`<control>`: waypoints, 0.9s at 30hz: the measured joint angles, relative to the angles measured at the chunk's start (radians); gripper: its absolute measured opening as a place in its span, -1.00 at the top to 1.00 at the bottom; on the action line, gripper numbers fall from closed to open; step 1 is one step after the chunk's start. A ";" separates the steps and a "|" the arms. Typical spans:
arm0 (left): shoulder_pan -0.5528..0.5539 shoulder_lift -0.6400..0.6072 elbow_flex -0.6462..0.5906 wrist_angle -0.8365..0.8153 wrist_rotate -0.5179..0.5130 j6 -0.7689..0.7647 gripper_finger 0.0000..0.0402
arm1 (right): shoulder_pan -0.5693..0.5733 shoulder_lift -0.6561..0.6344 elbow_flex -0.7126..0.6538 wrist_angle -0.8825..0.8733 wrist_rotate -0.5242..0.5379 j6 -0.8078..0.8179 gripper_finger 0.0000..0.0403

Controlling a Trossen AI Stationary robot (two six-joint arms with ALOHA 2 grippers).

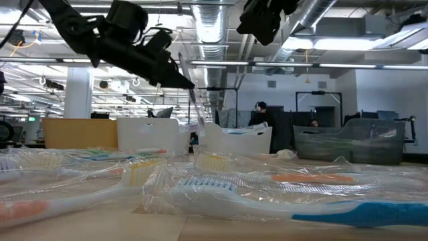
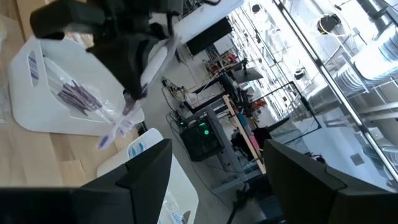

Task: Pick & Place Toothbrushes
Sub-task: Put the purple toothbrush into the left white bin

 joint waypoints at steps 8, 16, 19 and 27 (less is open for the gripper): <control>0.031 0.043 0.000 0.010 -0.094 0.054 0.93 | 0.000 0.000 0.000 0.001 -0.003 0.001 -0.23; 0.058 0.043 0.000 0.006 -0.157 0.085 0.93 | 0.000 0.000 0.000 0.001 -0.003 0.009 -0.23; 0.058 0.039 0.000 0.007 -0.195 0.101 0.92 | 0.000 0.000 0.000 0.001 -0.003 0.011 -0.23; 0.056 0.039 0.000 -0.003 -0.269 0.112 0.93 | 0.001 0.000 0.000 0.000 -0.003 0.011 -0.23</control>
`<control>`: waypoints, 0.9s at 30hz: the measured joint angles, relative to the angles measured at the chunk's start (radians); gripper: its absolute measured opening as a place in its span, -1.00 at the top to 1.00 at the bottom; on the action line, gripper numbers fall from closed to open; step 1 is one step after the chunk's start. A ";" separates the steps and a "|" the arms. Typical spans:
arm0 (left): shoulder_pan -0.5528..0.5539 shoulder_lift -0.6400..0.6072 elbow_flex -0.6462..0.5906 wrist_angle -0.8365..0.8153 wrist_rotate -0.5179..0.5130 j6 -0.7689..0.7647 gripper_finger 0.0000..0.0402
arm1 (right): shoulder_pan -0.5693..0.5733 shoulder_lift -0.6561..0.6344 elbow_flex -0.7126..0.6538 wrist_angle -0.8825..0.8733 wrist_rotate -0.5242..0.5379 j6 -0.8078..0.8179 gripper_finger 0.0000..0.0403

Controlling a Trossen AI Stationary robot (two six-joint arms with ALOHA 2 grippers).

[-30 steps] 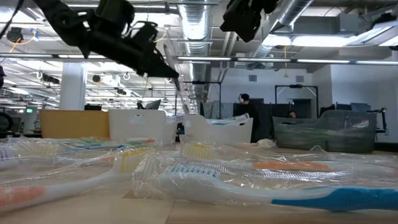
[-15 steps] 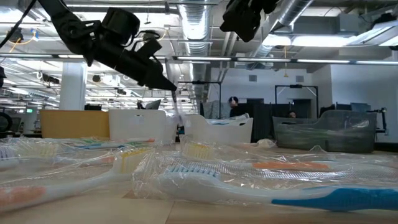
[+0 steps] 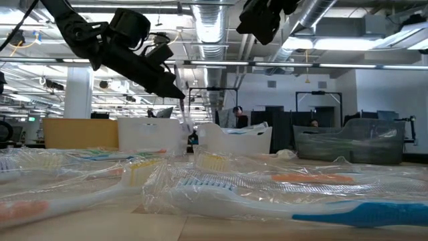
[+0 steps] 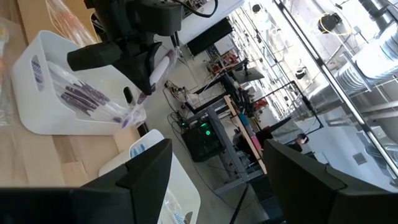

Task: Pick & Place Toothbrushes
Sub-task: Put the purple toothbrush into the left white bin

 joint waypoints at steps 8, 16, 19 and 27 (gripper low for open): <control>-0.001 -0.029 -0.001 -0.008 -0.011 0.001 0.93 | 0.000 0.000 0.000 0.000 0.000 0.000 -0.23; -0.001 -0.125 -0.001 -0.136 -0.064 0.014 0.93 | 0.000 0.000 0.000 -0.001 -0.004 0.008 -0.23; -0.001 -0.143 -0.001 -0.174 -0.075 0.018 0.93 | 0.000 0.000 0.000 -0.001 -0.004 0.008 -0.23; -0.001 -0.134 -0.001 -0.203 -0.038 -0.009 0.93 | 0.000 0.000 0.000 -0.001 -0.004 0.008 -0.23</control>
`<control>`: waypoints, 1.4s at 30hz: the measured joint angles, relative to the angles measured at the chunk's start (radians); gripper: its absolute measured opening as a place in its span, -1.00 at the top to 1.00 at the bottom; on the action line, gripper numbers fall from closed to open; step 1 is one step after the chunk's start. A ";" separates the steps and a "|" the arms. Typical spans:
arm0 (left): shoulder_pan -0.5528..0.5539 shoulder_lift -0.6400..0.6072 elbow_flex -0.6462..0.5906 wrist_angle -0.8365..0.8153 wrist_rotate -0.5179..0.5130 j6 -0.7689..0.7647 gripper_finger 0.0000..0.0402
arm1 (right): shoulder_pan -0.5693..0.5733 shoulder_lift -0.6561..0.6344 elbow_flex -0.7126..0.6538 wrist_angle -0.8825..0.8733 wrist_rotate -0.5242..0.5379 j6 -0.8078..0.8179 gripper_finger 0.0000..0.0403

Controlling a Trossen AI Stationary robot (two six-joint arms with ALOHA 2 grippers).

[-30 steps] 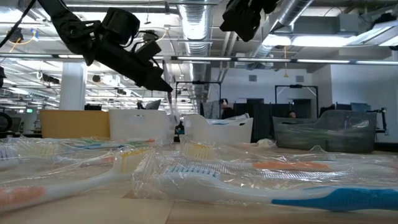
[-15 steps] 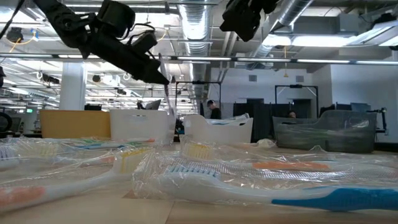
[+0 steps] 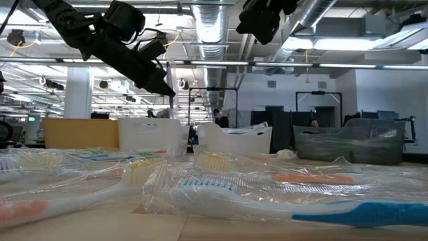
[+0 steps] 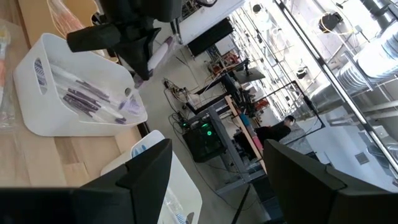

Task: Pick & Place Toothbrushes
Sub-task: Put the purple toothbrush into the left white bin

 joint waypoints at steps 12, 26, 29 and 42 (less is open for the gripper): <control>-0.037 -0.115 0.000 -0.079 0.012 0.001 0.93 | 0.000 0.000 0.000 0.000 0.000 0.000 -0.23; -0.051 -0.172 0.371 -0.847 0.129 -0.123 0.93 | -0.009 0.000 0.000 0.003 -0.002 0.002 -0.23; -0.016 -0.118 0.449 -0.933 0.187 -0.115 0.93 | -0.009 0.000 0.000 0.003 -0.006 0.010 -0.23; 0.181 0.216 0.675 -1.206 0.363 -0.099 0.93 | -0.009 0.000 0.000 0.000 -0.008 0.011 -0.23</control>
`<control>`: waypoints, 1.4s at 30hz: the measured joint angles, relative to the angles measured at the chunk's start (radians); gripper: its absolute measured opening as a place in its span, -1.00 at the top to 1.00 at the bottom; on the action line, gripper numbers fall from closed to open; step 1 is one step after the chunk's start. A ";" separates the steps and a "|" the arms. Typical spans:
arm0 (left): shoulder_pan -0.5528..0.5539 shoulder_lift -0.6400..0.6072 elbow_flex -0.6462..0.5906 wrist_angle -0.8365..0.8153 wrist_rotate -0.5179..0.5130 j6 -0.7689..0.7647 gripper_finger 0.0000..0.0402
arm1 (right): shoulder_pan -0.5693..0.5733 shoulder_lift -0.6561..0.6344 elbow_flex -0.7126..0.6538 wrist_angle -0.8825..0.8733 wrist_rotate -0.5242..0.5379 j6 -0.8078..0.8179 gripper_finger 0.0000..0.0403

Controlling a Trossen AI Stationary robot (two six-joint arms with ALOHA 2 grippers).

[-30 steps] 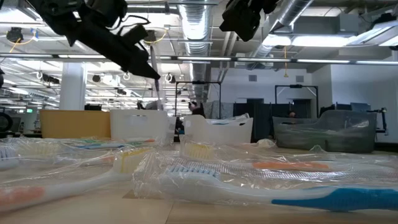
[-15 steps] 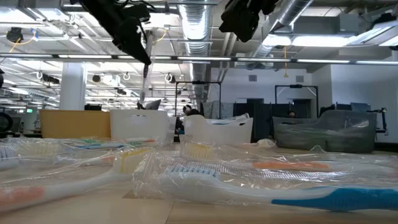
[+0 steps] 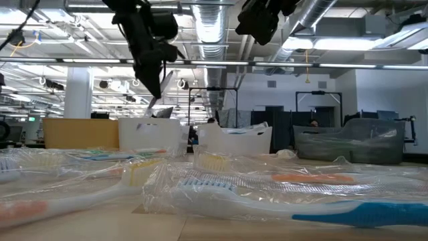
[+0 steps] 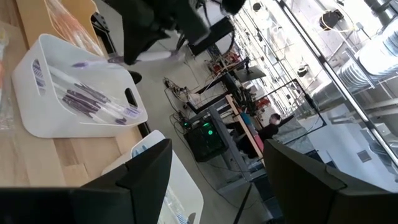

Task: Pick & Place Toothbrushes
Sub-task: Put the purple toothbrush into the left white bin

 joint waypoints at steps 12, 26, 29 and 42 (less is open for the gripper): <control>0.055 0.127 0.044 -0.083 0.209 -0.010 0.91 | 0.000 0.000 0.000 0.000 -0.003 0.012 -0.23; 0.057 0.199 0.044 -0.078 0.211 -0.008 0.84 | 0.000 0.000 0.000 0.000 -0.004 0.015 -0.23; 0.057 0.199 0.044 -0.070 0.210 -0.007 0.83 | 0.000 0.000 0.000 0.000 -0.005 0.015 -0.23; 0.056 0.199 0.044 -0.060 0.207 0.021 0.52 | 0.001 0.000 0.000 0.000 -0.005 0.015 -0.23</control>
